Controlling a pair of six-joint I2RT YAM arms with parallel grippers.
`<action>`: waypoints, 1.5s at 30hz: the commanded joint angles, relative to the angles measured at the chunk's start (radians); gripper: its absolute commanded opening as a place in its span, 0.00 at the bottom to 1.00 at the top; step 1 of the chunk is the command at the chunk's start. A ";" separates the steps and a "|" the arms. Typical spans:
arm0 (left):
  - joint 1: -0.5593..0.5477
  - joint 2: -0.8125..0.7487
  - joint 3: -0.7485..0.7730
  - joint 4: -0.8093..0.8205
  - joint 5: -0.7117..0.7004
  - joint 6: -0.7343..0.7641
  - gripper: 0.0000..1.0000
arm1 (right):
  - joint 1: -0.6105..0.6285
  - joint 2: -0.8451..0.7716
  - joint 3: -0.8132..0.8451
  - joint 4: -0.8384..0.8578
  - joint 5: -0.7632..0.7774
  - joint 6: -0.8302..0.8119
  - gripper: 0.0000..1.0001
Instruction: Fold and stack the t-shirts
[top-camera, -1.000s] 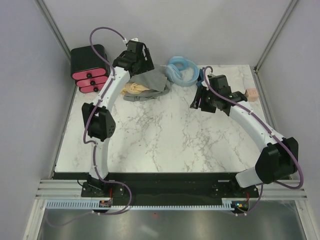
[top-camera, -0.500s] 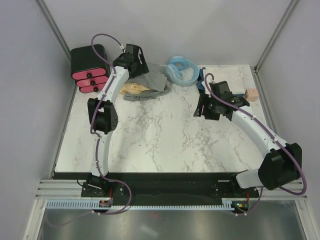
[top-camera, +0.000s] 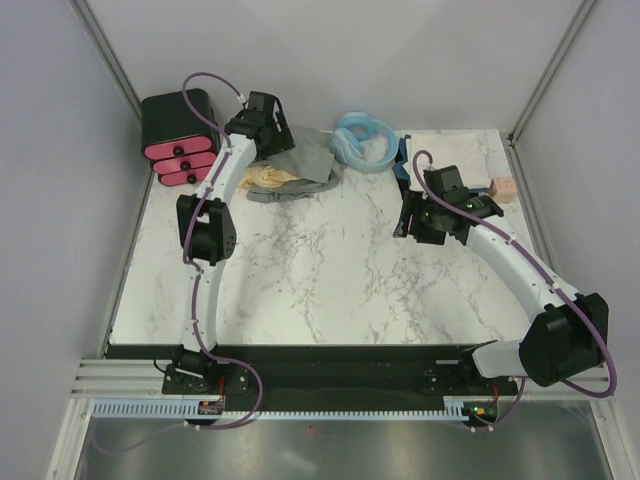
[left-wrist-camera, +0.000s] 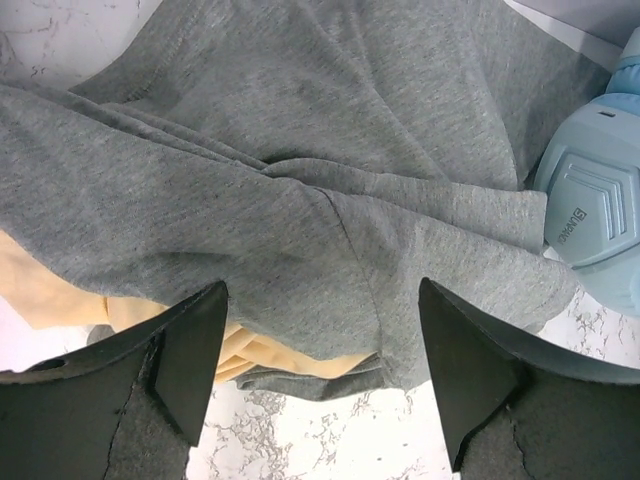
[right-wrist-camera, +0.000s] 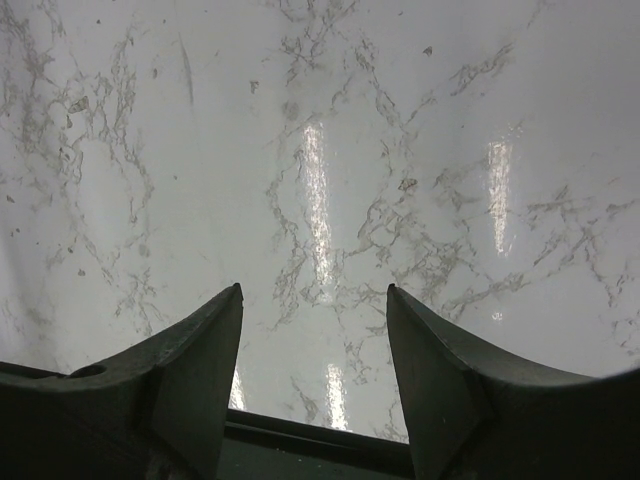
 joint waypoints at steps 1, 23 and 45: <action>0.010 0.028 0.044 0.033 0.024 0.035 0.84 | -0.004 -0.029 -0.012 -0.001 0.018 0.011 0.67; 0.017 0.038 -0.025 0.062 0.060 0.064 0.02 | -0.005 0.003 -0.056 0.020 0.002 0.048 0.67; 0.028 -0.435 -0.157 0.093 0.117 0.152 0.02 | -0.013 -0.047 -0.251 0.178 -0.049 0.040 0.62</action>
